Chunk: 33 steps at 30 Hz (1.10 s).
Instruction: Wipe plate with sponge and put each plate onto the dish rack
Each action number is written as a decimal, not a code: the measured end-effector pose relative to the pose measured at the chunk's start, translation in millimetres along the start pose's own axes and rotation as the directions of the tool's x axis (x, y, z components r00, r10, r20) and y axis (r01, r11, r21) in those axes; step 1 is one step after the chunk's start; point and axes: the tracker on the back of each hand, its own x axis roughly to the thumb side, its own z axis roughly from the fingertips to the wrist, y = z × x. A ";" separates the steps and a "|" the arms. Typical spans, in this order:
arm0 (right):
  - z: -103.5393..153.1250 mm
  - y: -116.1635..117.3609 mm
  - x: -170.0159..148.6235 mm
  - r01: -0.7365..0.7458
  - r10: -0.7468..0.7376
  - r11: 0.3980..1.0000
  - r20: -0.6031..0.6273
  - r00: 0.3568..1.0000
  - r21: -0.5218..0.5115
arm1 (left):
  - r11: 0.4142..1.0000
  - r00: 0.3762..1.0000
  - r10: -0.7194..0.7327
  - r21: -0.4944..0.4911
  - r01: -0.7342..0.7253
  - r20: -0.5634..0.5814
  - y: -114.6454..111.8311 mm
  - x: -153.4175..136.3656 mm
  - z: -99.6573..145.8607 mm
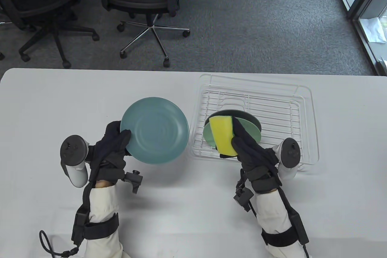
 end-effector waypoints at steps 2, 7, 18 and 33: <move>-1.0 6.9 3.6 -0.127 0.127 0.992 0.007 0.992 -0.002 | 1.000 1.000 0.009 -0.026 -0.009 0.016 -7.3 3.9 0.9; -2.3 26.6 11.8 -0.412 0.411 0.911 0.065 0.909 -0.004 | 0.997 0.998 0.011 -0.071 -0.007 0.056 -23.3 13.7 3.8; -3.3 69.1 14.2 -0.862 0.838 0.501 0.208 0.504 0.073 | 0.997 0.992 -0.046 -0.051 0.053 0.117 -46.8 20.0 7.0; 0.5 79.0 17.2 -0.856 0.849 0.513 0.184 0.495 -0.065 | 0.980 0.972 -0.073 -0.165 0.111 0.222 -90.9 31.4 17.1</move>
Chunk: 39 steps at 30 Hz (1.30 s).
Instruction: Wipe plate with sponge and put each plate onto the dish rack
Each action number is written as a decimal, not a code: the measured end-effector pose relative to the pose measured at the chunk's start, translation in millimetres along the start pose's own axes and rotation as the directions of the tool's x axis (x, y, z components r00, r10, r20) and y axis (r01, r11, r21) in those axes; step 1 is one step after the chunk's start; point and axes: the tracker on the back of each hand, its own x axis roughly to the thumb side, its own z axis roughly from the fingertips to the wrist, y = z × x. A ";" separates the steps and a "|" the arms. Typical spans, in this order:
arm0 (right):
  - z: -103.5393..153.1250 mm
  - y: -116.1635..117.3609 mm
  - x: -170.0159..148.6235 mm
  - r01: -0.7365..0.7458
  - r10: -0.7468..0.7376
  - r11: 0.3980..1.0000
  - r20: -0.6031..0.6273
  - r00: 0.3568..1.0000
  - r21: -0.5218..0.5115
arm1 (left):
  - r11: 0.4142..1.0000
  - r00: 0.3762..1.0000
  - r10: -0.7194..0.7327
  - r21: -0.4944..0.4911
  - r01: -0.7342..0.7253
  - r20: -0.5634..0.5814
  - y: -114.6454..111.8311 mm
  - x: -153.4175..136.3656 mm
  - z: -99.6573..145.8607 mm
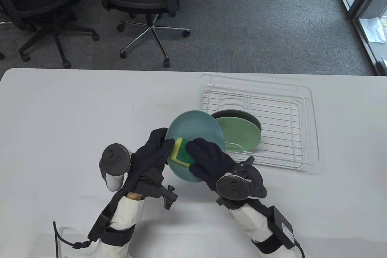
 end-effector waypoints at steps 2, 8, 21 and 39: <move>0.4 -0.2 -4.7 -0.063 0.063 0.998 -0.021 0.998 -0.017 | 1.000 1.000 -0.015 -0.008 0.015 0.007 -2.7 1.9 0.6; -1.2 -2.7 -5.8 -0.248 0.259 0.961 -0.080 0.963 0.123 | 0.999 1.000 -0.002 0.053 0.002 -0.009 4.6 0.5 2.0; -2.5 -2.9 24.1 -0.064 0.063 0.981 0.009 0.998 0.183 | 0.999 0.998 0.038 0.040 -0.036 -0.057 3.2 -9.4 -0.1; -0.2 12.8 -25.0 -0.156 0.167 0.986 -0.216 0.962 0.064 | 0.994 0.996 -0.082 -0.079 0.080 -0.023 -18.5 -5.1 -2.1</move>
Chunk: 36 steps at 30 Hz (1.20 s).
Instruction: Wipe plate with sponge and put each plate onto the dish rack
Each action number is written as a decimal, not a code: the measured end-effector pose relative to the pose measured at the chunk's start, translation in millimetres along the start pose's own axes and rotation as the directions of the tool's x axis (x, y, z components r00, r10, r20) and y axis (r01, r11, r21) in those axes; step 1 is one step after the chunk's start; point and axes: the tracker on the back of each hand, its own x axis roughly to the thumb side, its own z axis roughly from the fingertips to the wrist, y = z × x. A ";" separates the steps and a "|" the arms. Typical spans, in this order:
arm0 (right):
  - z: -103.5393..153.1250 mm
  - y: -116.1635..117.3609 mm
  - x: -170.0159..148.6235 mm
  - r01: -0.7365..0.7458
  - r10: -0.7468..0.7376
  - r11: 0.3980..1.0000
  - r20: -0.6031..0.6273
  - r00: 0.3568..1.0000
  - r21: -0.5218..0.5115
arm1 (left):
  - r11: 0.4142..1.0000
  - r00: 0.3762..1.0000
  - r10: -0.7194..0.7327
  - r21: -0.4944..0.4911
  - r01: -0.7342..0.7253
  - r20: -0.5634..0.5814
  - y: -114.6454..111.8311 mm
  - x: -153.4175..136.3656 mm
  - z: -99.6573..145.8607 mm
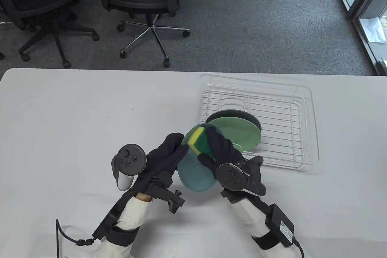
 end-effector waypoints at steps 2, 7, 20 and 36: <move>-1.8 0.6 -2.9 -0.064 0.067 0.995 -0.036 0.997 0.076 | 1.000 1.000 0.000 0.029 0.000 0.004 3.3 1.0 1.2; -3.0 -0.8 -1.6 -0.055 0.058 0.987 -0.014 0.998 0.151 | 0.992 0.998 0.053 0.115 -0.051 -0.017 13.4 -3.9 3.1; 4.1 -4.2 44.7 0.055 -0.102 0.970 0.190 0.976 0.237 | 0.986 0.996 0.064 0.161 -0.054 -0.059 21.5 -15.0 2.2; 4.5 -15.1 -1.5 0.024 -0.023 0.989 0.009 1.000 -0.145 | 1.000 0.999 -0.009 0.006 0.009 0.038 -9.2 1.5 0.5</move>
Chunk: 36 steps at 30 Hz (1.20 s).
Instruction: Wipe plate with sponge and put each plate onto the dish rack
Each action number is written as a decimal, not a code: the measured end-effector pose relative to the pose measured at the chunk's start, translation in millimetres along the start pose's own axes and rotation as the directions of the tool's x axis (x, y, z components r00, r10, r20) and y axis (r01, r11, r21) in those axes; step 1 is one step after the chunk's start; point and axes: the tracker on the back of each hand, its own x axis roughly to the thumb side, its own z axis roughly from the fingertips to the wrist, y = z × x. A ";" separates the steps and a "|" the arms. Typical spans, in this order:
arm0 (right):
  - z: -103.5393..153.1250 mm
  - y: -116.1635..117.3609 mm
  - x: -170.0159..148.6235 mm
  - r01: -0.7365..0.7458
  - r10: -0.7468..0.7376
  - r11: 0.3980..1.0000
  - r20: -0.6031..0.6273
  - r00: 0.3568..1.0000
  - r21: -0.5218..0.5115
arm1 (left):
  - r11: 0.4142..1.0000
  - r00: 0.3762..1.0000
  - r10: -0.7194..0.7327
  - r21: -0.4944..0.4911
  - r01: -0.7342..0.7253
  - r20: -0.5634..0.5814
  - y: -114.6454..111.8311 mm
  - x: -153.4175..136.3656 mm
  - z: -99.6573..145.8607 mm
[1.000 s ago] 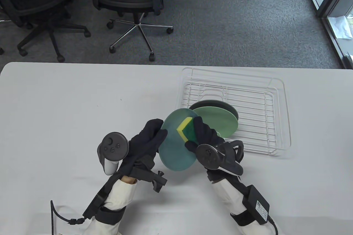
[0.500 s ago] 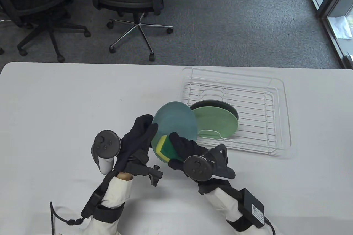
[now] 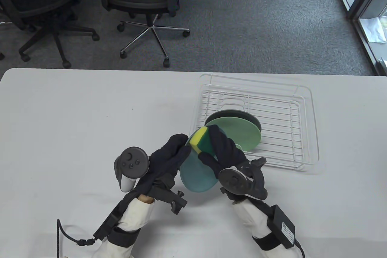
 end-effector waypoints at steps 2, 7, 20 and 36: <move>-0.4 -2.5 -6.1 -0.006 0.005 1.000 -0.029 1.000 -0.009 | 1.000 1.000 0.006 0.007 -0.006 0.005 0.0 0.5 0.6; -1.6 -3.7 -17.2 -0.049 0.050 0.999 -0.065 0.997 0.018 | 0.998 1.000 0.025 0.062 -0.026 0.016 3.4 0.8 2.4; -4.8 10.0 5.1 0.022 -0.046 0.958 0.077 0.996 0.286 | 0.983 0.997 0.062 0.174 -0.054 -0.044 24.0 -10.7 4.3; -0.7 12.6 14.5 0.007 -0.021 0.991 0.102 0.995 0.134 | 0.998 0.998 0.009 0.056 -0.006 -0.060 -1.3 -12.2 -0.1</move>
